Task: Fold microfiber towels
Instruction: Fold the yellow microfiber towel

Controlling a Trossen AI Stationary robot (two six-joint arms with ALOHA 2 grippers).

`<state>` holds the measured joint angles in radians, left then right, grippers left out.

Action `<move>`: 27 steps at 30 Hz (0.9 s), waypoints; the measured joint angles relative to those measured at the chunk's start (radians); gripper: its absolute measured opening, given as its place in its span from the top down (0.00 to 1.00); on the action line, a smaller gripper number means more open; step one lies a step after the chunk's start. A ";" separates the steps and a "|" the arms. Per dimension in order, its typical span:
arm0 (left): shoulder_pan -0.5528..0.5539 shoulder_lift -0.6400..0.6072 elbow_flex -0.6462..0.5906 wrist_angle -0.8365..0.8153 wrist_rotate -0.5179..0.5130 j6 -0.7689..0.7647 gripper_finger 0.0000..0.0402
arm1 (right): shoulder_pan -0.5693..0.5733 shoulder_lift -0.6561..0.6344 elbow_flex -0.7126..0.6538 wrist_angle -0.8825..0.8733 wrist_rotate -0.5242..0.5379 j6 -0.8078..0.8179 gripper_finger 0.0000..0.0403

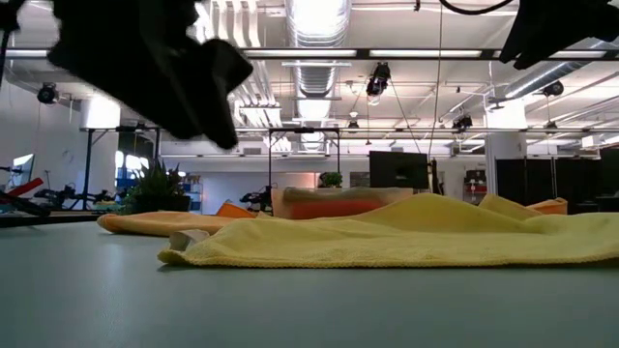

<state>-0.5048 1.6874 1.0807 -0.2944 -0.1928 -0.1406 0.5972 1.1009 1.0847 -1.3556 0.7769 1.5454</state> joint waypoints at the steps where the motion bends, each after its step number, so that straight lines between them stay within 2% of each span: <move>1: 0.000 0.018 0.005 -0.003 0.000 0.000 0.60 | 0.000 -0.001 0.000 0.000 0.000 -0.002 0.62; 9: 0.000 0.138 0.028 -0.002 0.018 -0.010 0.60 | 0.000 -0.003 -0.001 0.000 -0.022 -0.016 0.61; 20: 0.001 0.222 0.032 0.002 -0.008 -0.036 0.60 | 0.000 -0.003 -0.001 0.005 -0.033 -0.020 0.64; 24: 0.003 0.230 0.029 -0.013 -0.033 -0.129 0.62 | 0.000 -0.003 -0.001 0.009 -0.121 -0.059 0.66; 27: 0.007 0.230 0.029 -0.030 -0.040 -0.168 0.69 | 0.002 0.001 -0.001 0.023 -0.210 -0.116 0.67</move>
<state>-0.4978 1.9171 1.1099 -0.3244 -0.2332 -0.3082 0.5996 1.1021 1.0840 -1.3329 0.5668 1.4296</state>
